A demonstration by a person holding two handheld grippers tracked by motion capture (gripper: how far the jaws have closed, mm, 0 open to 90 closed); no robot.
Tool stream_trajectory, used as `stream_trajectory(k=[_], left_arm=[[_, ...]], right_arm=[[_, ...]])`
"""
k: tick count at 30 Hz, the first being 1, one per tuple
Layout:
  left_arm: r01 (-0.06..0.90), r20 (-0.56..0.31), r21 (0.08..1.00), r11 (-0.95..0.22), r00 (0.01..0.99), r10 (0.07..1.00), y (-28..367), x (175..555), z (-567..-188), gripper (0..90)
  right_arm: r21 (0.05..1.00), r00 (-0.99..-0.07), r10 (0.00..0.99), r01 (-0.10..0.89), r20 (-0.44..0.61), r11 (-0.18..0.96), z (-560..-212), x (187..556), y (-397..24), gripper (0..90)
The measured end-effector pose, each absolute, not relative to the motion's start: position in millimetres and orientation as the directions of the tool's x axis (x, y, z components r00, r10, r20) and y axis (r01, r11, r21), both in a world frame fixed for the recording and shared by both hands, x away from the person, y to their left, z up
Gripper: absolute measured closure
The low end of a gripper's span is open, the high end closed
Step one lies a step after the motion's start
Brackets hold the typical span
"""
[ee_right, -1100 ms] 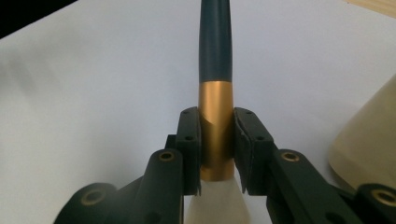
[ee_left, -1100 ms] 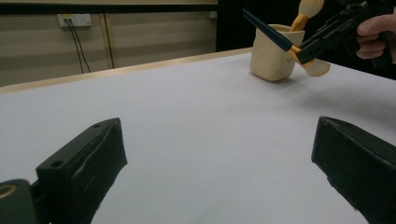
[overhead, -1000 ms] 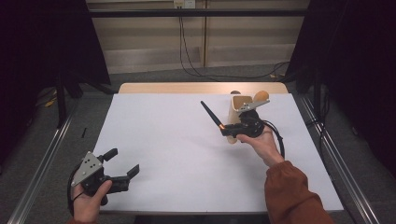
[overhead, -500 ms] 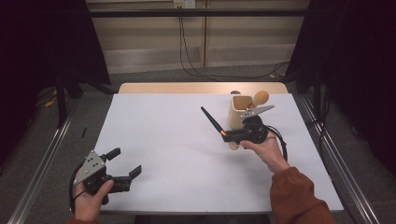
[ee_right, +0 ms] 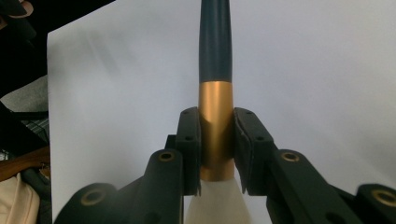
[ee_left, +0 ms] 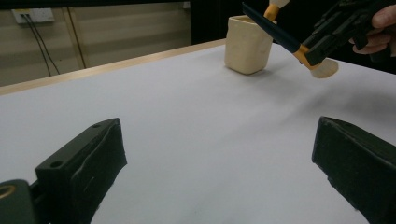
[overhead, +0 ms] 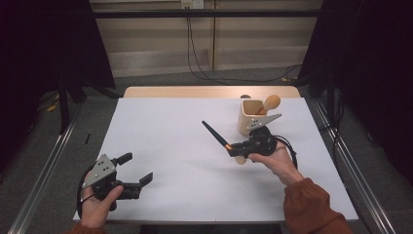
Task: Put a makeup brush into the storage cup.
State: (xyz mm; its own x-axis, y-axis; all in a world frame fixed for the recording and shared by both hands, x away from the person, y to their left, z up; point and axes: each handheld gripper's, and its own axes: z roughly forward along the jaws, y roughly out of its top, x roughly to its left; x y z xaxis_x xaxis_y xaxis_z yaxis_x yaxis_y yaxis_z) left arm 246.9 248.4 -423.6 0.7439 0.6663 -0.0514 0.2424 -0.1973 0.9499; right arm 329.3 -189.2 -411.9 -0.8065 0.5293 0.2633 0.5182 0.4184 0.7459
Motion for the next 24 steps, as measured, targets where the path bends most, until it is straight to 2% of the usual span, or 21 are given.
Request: stream_trajectory(k=[24], left_arm=[[0.210, -0.016, 0.928, -0.306, 0.846, 0.533, 215, 269, -415, 2.4]], right_arm=[[0.691, -0.881, 0.395, 0.455, 0.260, 0.561, -410, 319, -161, 73.5]])
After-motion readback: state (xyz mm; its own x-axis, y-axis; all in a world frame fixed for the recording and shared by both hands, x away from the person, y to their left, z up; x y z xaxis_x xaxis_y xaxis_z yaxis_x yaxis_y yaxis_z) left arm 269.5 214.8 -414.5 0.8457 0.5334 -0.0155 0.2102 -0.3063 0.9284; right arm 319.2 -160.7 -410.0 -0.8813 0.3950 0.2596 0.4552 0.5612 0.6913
